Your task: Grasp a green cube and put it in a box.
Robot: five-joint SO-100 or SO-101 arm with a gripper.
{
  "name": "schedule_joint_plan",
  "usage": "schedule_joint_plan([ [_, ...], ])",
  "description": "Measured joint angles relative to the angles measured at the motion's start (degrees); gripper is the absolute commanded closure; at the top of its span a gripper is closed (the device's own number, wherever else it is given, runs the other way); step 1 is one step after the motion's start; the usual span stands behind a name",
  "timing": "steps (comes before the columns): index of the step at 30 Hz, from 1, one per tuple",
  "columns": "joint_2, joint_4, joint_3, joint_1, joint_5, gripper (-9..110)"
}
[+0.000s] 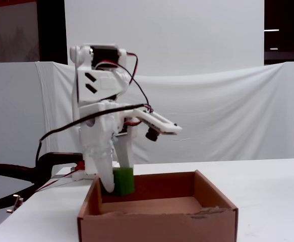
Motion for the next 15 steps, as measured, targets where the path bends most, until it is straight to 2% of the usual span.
schedule_joint_plan([
  [15, -1.2, -7.2, 8.6, -1.2, 0.9, 88],
])
